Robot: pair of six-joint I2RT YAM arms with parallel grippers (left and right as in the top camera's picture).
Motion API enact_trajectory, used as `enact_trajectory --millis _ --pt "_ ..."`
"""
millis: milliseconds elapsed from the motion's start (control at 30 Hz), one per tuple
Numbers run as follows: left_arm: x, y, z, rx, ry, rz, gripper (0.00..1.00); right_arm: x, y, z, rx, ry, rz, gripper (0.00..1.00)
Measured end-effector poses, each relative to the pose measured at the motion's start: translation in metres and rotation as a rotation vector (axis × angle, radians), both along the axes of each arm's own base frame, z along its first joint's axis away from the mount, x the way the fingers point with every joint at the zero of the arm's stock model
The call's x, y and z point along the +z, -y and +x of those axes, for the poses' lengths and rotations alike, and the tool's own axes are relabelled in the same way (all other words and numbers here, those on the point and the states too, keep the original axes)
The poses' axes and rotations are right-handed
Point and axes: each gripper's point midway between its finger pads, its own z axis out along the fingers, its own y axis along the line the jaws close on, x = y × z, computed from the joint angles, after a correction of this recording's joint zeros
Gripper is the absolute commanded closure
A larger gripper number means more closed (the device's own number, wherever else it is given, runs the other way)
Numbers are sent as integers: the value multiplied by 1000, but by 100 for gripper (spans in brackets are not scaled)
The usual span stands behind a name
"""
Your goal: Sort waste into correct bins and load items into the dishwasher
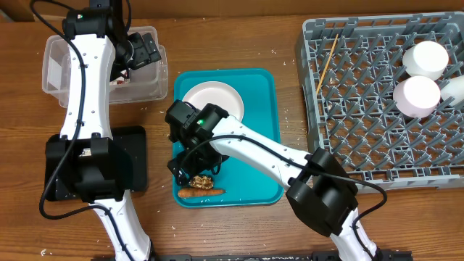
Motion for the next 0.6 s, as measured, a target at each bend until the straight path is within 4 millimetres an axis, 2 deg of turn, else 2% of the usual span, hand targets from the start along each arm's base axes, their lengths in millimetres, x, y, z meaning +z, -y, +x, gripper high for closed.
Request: enact_trajectory --millis 133,300,433,600 --pt "0 0 0 0 0 0 0 -14 9 -7 -67 -62 -73 0" --pt "0 0 0 0 0 0 0 -42 22 -18 -179 -164 -201 0" --pt "0 0 0 0 0 0 0 -44 21 -17 -250 -185 -217 0" --pt "0 0 0 0 1 0 0 -45 10 -10 -301 -178 -177 1"
